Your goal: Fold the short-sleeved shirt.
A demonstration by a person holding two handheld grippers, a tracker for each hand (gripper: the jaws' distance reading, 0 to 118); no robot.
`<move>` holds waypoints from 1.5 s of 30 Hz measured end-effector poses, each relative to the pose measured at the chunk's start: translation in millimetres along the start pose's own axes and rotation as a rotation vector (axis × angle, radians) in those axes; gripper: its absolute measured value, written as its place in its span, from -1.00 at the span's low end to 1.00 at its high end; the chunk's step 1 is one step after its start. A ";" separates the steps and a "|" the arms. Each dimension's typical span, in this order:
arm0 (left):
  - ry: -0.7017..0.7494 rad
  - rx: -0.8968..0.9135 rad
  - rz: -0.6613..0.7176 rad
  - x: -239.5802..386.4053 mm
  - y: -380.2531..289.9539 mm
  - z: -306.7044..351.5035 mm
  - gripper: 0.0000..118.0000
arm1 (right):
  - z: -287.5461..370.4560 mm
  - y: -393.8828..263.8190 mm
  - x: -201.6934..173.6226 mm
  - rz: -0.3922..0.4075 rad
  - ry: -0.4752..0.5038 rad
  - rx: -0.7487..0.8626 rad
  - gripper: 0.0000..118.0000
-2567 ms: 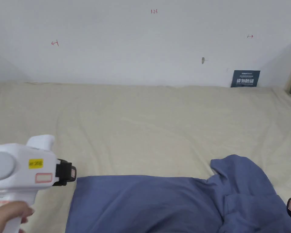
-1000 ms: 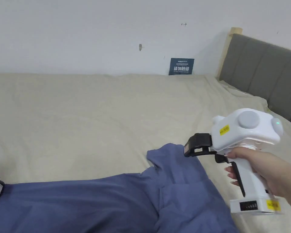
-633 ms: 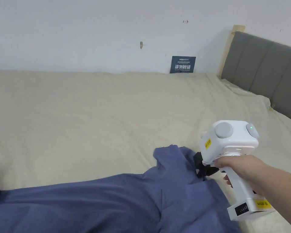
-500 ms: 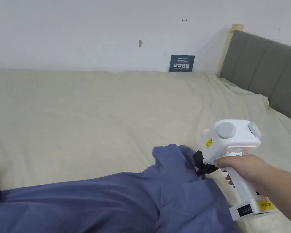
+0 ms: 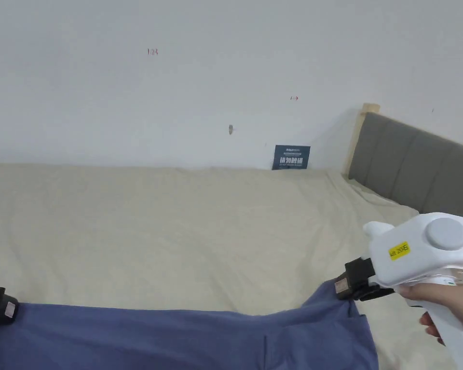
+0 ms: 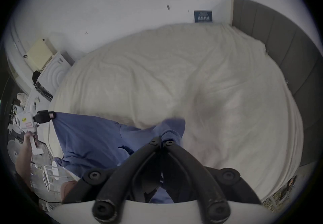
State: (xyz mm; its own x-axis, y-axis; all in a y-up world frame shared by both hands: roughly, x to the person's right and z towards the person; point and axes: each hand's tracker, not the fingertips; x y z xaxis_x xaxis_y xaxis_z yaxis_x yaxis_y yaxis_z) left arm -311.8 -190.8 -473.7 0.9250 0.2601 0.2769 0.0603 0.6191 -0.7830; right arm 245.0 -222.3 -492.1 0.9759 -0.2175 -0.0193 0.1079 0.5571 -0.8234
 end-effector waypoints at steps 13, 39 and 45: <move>-0.039 0.248 -0.079 54.3 60.9 158.5 -0.91 | 180.7 52.0 -57.2 0.084 0.001 0.306 -1.00; 0.137 0.636 -0.060 38.6 260.7 154.5 -0.91 | 231.9 334.6 -210.5 0.258 -0.407 0.849 -1.00; 0.142 0.745 -0.050 37.8 281.0 161.4 -0.91 | 228.6 343.6 -227.3 0.259 -0.417 0.956 -1.00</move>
State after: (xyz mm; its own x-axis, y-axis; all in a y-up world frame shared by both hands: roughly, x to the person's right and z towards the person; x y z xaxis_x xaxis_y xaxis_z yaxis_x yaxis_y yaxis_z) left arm -320.5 112.6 -593.4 0.9701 0.1523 0.1888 -0.1194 0.9774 -0.1746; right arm 103.7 201.7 -641.0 0.9588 0.1866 0.2144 -0.1838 0.9824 -0.0330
